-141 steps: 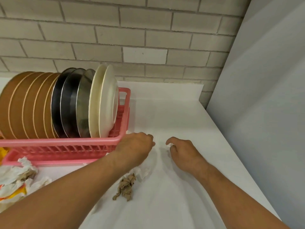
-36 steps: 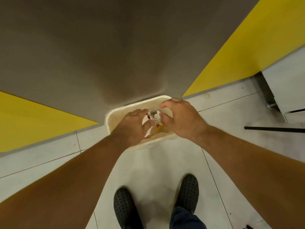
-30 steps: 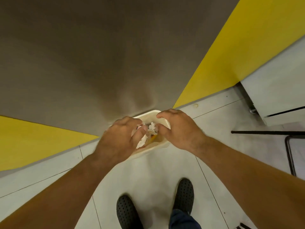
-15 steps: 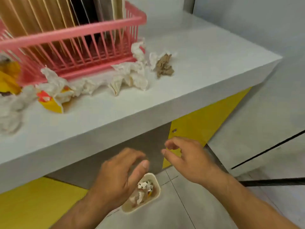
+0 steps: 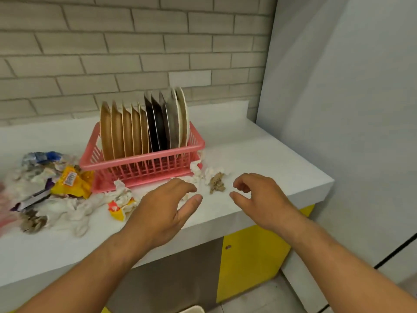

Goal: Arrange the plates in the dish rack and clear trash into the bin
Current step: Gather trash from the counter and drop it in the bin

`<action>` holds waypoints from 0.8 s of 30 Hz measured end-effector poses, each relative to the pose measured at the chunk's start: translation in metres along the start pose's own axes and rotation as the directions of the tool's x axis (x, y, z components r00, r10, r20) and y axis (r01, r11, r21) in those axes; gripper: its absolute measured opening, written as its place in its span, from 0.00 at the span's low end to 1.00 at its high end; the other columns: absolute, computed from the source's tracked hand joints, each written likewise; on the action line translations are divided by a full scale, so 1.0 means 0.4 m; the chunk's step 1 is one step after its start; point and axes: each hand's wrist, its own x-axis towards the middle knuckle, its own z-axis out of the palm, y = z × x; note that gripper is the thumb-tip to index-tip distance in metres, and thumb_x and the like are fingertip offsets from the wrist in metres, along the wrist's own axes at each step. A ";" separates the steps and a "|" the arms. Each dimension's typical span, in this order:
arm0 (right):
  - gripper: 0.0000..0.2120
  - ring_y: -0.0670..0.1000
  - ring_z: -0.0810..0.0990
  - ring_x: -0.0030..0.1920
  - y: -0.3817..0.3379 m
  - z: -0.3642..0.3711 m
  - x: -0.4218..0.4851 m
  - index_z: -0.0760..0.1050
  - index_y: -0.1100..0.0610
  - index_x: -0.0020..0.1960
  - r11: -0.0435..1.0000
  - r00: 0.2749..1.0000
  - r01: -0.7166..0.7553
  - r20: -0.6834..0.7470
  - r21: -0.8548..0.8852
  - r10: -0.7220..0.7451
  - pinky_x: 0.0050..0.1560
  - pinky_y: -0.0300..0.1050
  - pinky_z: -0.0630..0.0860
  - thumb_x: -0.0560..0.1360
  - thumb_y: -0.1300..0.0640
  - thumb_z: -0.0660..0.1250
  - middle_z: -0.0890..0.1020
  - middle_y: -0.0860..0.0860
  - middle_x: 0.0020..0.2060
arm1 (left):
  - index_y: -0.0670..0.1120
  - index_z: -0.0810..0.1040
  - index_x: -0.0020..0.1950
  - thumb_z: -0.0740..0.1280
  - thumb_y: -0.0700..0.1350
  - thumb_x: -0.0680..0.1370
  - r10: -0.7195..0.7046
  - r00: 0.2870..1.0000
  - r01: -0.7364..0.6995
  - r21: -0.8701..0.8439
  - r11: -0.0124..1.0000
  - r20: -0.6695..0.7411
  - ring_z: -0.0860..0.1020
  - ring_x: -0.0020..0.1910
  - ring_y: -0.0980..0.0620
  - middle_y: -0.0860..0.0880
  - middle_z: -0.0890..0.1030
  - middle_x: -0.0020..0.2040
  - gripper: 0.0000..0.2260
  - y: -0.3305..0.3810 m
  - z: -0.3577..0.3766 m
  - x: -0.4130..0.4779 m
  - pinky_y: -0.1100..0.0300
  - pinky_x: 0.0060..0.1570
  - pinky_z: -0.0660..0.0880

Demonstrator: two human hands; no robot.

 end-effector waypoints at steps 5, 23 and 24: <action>0.14 0.47 0.75 0.52 0.019 0.071 0.047 0.75 0.51 0.57 0.995 0.993 -0.076 0.082 -0.058 0.080 0.53 0.43 0.73 0.75 0.45 0.65 0.77 0.46 0.51 | 0.57 0.75 0.59 0.50 0.67 0.76 -0.024 1.000 0.024 -0.010 1.000 -0.011 0.74 0.51 0.61 0.62 0.75 0.54 0.23 -0.059 0.001 0.042 0.62 0.49 0.74; 0.08 0.54 0.77 0.45 0.068 0.256 0.264 0.65 0.53 0.52 0.932 0.933 -0.341 0.081 -0.124 0.352 0.42 0.46 0.74 0.76 0.50 0.59 0.79 0.51 0.47 | 0.58 0.74 0.62 0.60 0.53 0.79 -0.082 0.997 0.082 0.065 0.995 -0.009 0.74 0.55 0.62 0.61 0.76 0.59 0.12 -0.149 0.096 0.249 0.67 0.54 0.69; 0.05 0.54 0.77 0.43 0.088 0.259 0.259 0.66 0.52 0.52 0.941 0.940 -0.316 0.093 -0.120 0.327 0.40 0.45 0.73 0.77 0.53 0.57 0.80 0.50 0.46 | 0.58 0.73 0.63 0.60 0.53 0.79 -0.100 0.995 0.100 0.070 0.993 0.000 0.74 0.55 0.61 0.61 0.76 0.60 0.13 -0.146 0.107 0.256 0.67 0.54 0.69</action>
